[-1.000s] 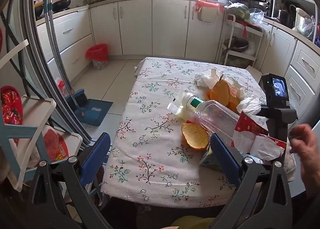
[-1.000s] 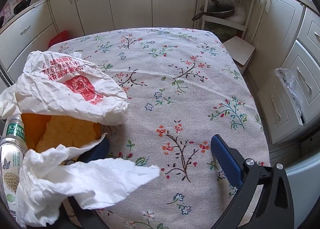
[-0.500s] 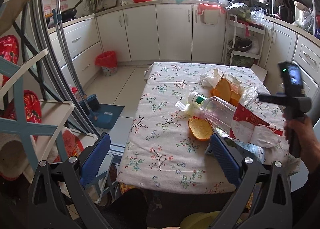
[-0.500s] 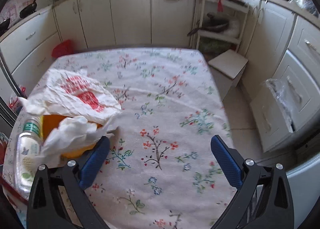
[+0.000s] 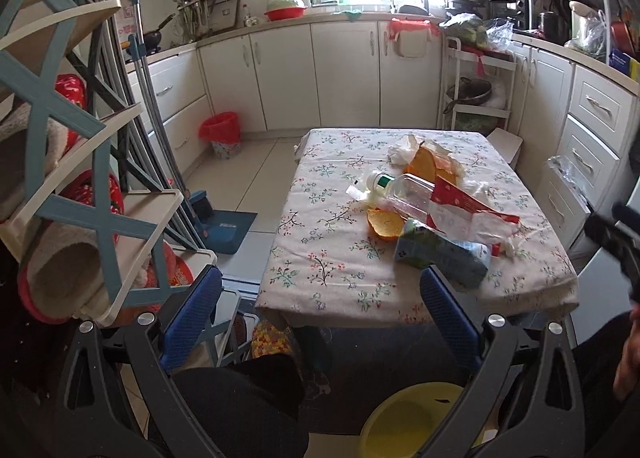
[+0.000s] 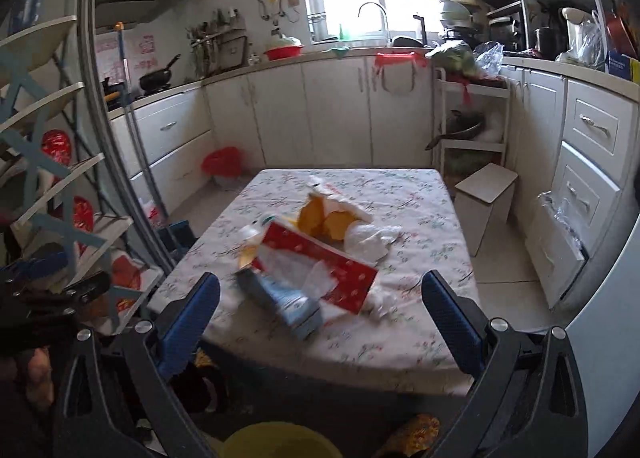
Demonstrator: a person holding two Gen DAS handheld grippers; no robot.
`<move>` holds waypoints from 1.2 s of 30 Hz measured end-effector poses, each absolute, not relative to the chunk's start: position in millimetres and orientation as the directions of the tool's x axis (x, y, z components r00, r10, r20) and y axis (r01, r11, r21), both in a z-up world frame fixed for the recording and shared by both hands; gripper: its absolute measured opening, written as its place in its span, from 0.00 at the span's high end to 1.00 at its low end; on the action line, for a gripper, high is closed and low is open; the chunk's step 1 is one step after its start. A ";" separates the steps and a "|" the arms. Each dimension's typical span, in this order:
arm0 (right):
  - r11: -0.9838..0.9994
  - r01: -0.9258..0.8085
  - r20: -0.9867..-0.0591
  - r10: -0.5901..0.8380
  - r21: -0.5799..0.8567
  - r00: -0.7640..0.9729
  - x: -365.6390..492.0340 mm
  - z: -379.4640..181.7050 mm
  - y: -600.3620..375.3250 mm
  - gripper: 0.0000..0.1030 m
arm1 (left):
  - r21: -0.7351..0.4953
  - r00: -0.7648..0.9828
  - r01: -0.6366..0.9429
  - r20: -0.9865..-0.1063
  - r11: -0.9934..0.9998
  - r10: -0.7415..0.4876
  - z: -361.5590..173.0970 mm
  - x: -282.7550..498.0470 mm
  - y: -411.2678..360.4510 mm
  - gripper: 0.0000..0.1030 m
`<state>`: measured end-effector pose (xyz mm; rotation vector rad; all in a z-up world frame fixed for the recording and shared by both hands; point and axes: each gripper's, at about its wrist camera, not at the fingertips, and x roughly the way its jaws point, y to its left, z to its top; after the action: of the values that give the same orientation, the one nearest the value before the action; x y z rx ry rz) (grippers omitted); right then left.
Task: Collect trash
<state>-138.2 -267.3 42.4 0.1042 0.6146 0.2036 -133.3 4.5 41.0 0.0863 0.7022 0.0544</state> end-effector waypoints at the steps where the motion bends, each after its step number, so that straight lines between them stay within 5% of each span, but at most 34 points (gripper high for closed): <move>1: 0.967 -0.169 -0.558 0.248 0.189 0.792 -150.1 43.3 -264.8 0.06 | 0.086 0.770 -0.019 -0.634 0.996 0.070 41.9 -141.6 5.4 0.07; 36: 0.964 -0.146 -0.544 0.247 0.223 0.802 -250.2 60.9 -223.8 0.06 | 0.018 0.793 -0.034 -0.609 0.999 0.038 64.6 -235.4 3.8 0.07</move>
<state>-250.2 -223.8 60.9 0.1735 0.6054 0.2119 -235.4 3.8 64.6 0.0067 0.6547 0.0388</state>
